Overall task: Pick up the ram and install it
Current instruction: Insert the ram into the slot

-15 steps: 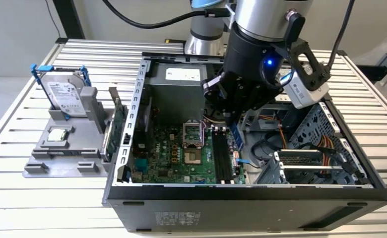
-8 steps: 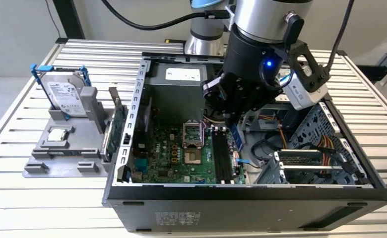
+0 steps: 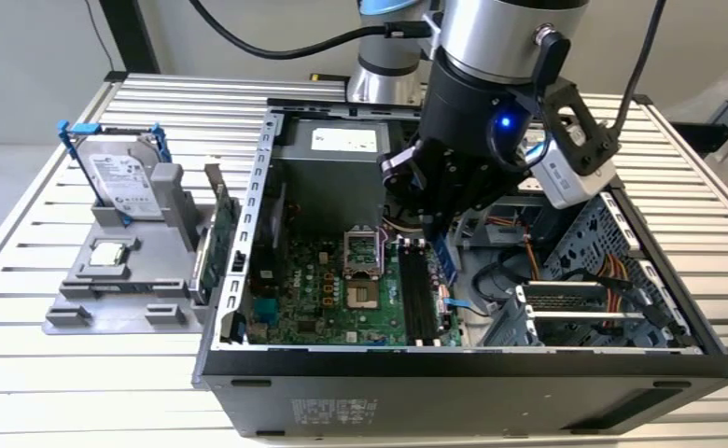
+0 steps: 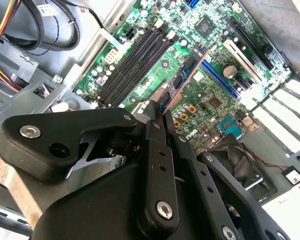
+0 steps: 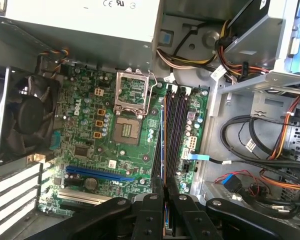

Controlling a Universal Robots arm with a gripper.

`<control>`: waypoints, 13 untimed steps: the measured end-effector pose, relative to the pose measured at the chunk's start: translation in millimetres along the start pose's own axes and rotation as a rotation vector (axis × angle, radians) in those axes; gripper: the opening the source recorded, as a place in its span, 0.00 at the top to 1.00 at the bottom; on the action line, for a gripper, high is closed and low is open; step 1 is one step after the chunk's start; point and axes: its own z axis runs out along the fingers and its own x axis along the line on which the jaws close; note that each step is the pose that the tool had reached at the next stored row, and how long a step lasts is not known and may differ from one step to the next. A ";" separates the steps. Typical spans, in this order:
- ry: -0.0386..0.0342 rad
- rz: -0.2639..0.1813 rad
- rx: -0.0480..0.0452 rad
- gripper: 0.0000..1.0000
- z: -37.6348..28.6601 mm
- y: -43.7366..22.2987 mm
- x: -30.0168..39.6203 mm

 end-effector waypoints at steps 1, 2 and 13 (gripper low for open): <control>0.0000 0.000 0.0003 1.00 0.2 0.0 0.0; 0.0000 0.000 0.0005 1.00 0.5 0.0 0.0; 0.0006 0.000 0.0048 1.00 3.3 0.0 -0.1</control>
